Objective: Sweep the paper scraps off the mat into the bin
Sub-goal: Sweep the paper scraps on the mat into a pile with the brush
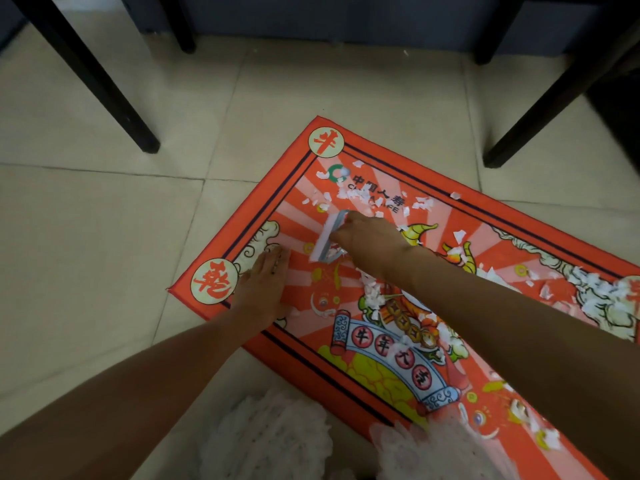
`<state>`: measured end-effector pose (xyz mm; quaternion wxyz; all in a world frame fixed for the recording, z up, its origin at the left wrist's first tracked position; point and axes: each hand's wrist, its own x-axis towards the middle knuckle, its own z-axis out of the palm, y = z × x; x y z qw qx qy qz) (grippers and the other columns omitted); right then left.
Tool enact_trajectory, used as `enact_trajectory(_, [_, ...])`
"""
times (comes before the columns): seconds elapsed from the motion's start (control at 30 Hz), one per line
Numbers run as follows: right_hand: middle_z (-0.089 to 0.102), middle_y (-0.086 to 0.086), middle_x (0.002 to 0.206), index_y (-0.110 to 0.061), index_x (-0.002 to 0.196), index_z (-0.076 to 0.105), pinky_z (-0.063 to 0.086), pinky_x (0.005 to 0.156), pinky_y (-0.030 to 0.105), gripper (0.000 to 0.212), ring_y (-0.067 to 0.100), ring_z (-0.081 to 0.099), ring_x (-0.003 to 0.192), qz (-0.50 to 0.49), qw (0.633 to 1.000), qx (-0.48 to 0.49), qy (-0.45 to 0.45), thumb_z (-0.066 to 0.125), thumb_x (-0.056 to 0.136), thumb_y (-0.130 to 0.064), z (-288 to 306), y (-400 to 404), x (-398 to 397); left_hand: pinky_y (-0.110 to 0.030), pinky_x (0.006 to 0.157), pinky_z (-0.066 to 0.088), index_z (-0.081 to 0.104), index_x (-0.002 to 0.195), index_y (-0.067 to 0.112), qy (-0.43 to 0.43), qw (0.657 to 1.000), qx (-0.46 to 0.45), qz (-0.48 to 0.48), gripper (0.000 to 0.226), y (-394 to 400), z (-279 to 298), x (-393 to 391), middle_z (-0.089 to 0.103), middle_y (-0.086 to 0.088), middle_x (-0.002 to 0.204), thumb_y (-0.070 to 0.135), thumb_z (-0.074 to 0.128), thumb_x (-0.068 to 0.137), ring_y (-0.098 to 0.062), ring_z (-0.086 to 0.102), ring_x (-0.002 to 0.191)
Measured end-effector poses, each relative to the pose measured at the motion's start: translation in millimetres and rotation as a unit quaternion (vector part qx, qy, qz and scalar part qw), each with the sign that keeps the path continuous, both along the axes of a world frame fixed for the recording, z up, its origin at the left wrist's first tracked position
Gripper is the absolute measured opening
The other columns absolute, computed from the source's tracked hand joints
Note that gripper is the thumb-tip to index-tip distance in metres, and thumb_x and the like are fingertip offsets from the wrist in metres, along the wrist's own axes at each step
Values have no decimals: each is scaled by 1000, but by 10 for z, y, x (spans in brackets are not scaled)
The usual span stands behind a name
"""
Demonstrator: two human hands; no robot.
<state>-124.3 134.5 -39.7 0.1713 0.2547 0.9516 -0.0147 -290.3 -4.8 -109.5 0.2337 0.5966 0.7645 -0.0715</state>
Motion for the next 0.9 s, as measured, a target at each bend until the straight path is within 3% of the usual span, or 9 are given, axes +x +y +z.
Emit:
enact_trajectory(0.2, [56,16,121,-14,129,56,53,78,40,47,31,59,109,3,999,-14,29,60,84,1,-133,33,-263,-48,118,18,-11,154,14,9,1000,19,-18,127,95,-32,59,-5,-8,163,55,76,70,-28,-2,150])
enact_trajectory(0.37, [57,14,122,-13,128,57,51,81,37,41,29,56,113,11,1000,11,-9,56,89,0,-81,35,-190,-47,118,16,-10,153,13,15,1000,4,-26,132,168,-21,50,-3,-9,162,55,79,66,-29,-1,150])
enact_trajectory(0.57, [54,12,126,-15,131,52,39,68,32,40,26,53,111,0,997,15,-76,53,92,-2,74,-14,264,-48,118,17,-12,153,17,20,998,19,-53,131,178,-17,134,-5,-4,162,52,80,67,-30,0,149])
enact_trajectory(0.73, [60,9,116,-16,125,56,45,69,34,40,26,49,115,-19,996,6,-86,53,89,0,80,11,652,-50,118,15,-15,153,19,3,997,14,-71,133,252,-28,333,-8,-3,162,61,77,66,-29,-2,150])
enact_trajectory(0.9, [62,5,119,-20,130,54,53,75,37,49,25,45,122,-19,999,8,-36,55,86,1,54,87,691,-53,119,13,-17,152,20,-5,997,10,-81,134,336,-57,439,-10,-2,162,58,77,66,-28,-4,150])
